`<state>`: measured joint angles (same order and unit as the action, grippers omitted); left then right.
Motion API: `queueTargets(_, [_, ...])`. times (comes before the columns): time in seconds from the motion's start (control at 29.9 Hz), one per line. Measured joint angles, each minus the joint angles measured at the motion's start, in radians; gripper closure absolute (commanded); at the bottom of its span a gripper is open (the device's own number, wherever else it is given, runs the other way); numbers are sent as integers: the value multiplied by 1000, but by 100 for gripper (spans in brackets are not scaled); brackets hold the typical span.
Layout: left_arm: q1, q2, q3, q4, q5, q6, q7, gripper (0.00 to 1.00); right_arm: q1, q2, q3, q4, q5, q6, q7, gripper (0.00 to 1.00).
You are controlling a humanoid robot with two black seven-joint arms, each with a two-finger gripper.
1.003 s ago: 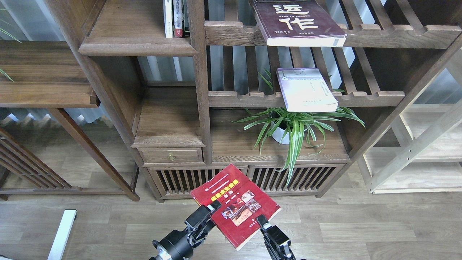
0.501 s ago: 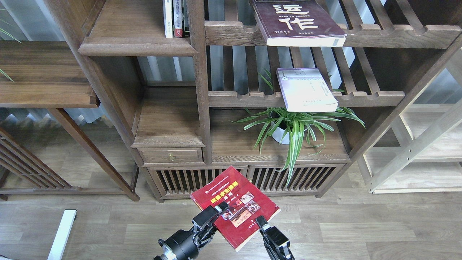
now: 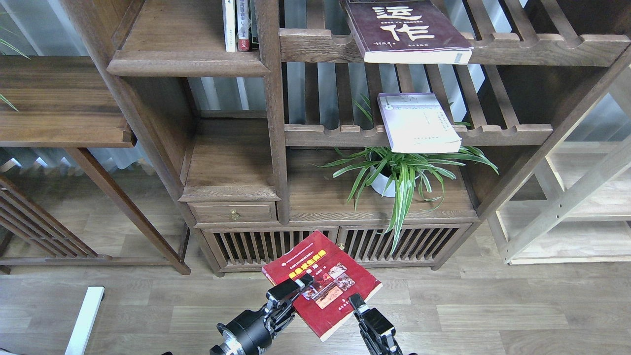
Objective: Organize books on shelf
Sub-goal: 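Grasp the red book with the left gripper and release the right gripper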
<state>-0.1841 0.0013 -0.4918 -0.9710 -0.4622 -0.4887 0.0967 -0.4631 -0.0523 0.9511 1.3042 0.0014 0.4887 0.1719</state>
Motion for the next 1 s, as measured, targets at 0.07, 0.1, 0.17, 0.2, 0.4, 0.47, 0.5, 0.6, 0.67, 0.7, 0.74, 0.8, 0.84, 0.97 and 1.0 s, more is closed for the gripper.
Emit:
queueTargets(0.07, [0, 1, 14, 0, -26, 0, 0, 78, 2, 3, 0, -1, 0, 0, 0, 78])
queueTargets(0.1, [0, 3, 20, 0, -34, 0, 0, 78, 3, 4, 1, -2, 0, 0, 0, 78])
queueTargets(0.17, [-1, 5, 25, 0, -41, -1, 0, 83, 4, 4, 1, -2, 0, 0, 0, 78])
queueTargets(0.2, [-1, 8, 26, 0, -42, -1, 0, 85, 6, 5, 1, -2, 0, 0, 0, 78])
queueTargets(0.4, [0, 31, 27, -1, -43, -1, 1, 89, 12, 8, 2, -7, 0, 0, 0, 78])
queueTargets(0.47, [0, 33, 27, 0, -43, -1, 1, 93, 12, 8, 2, -7, 0, 0, 0, 77])
queueTargets(0.5, [0, 33, 27, 0, -43, -1, 1, 94, 12, 8, 2, -7, 0, 0, 0, 76])
queueTargets(0.6, [0, 36, 26, -1, -43, 0, 1, 96, 12, 8, 5, -10, 0, 0, 0, 71])
queueTargets(0.67, [0, 44, 22, -1, -40, 1, 3, 98, 13, 8, 10, -21, 1, 0, 0, 67])
queueTargets(0.7, [0, 51, 17, -1, -39, 1, 4, 99, 15, 8, 14, -33, 1, 0, 0, 65])
queueTargets(0.74, [1, 56, 11, 0, -37, 1, 5, 100, 17, 8, 17, -44, 2, 0, 1, 64])
queueTargets(0.8, [2, 70, -7, 1, -33, 1, 12, 100, 32, 4, 26, -82, 3, 0, 4, 59])
queueTargets(0.84, [2, 76, -17, 1, -30, 1, 14, 100, 44, 2, 36, -106, 4, 0, 6, 58])
queueTargets(0.97, [0, 97, -53, 6, 0, 1, 18, 100, 94, 1, 87, -185, 7, 0, 11, 50])
queueTargets(1.0, [-1, 102, -60, 10, 11, 1, 18, 100, 107, 0, 101, -197, 8, 0, 12, 48])
